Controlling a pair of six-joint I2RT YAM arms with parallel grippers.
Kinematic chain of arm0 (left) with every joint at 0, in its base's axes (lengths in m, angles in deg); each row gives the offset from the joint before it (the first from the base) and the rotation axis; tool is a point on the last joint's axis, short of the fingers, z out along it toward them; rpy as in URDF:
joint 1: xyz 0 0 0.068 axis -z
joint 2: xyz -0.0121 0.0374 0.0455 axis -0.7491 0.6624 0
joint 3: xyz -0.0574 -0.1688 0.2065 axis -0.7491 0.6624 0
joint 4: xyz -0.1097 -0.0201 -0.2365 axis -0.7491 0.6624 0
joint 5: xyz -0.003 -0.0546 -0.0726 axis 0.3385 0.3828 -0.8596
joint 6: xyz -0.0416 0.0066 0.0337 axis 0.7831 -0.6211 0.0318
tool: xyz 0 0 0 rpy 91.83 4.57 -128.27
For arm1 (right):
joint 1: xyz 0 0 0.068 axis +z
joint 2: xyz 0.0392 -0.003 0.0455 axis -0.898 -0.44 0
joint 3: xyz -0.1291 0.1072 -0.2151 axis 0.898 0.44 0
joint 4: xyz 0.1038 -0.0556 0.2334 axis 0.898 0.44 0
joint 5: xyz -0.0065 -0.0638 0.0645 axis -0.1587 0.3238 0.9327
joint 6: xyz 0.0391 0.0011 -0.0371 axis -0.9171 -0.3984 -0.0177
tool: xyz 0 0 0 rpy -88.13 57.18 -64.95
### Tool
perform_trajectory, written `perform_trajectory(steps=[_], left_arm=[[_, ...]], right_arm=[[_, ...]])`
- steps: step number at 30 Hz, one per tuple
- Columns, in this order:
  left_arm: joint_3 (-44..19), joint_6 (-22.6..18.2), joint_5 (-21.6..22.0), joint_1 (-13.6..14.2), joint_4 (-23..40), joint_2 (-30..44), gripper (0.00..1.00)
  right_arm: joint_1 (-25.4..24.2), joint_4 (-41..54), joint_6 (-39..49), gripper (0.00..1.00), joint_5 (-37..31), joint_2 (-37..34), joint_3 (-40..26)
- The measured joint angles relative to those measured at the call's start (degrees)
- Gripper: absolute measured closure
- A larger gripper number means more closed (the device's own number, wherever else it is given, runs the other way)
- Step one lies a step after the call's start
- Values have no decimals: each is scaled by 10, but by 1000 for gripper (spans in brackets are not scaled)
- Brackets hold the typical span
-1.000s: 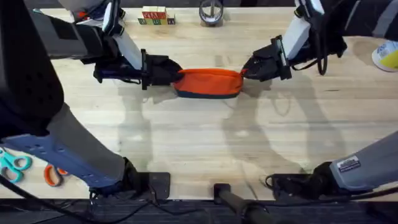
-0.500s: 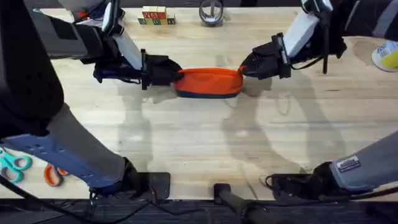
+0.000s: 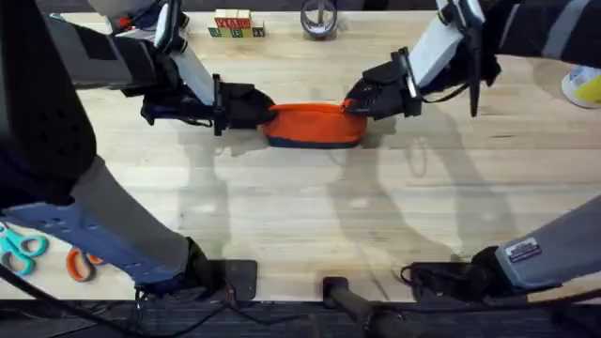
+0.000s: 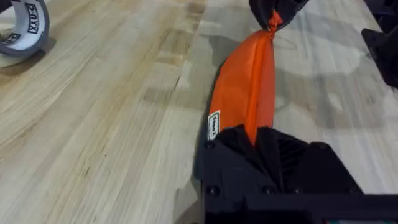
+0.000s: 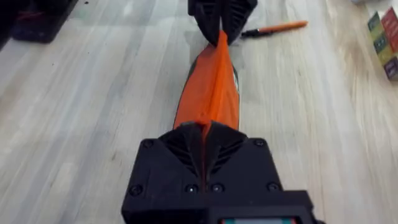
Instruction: Unzip the bag, pick up the pens from the table one at a time and place them inside, then zip the bag closed.
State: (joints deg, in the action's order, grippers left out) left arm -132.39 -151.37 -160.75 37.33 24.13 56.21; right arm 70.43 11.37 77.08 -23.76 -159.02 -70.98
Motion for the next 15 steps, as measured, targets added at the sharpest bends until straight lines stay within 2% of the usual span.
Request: perform_trajectory(steps=[15], left_arm=[[0,0,0,0,1,0,959]], right_arm=[[67,-81,0,971,-4,0,-1]])
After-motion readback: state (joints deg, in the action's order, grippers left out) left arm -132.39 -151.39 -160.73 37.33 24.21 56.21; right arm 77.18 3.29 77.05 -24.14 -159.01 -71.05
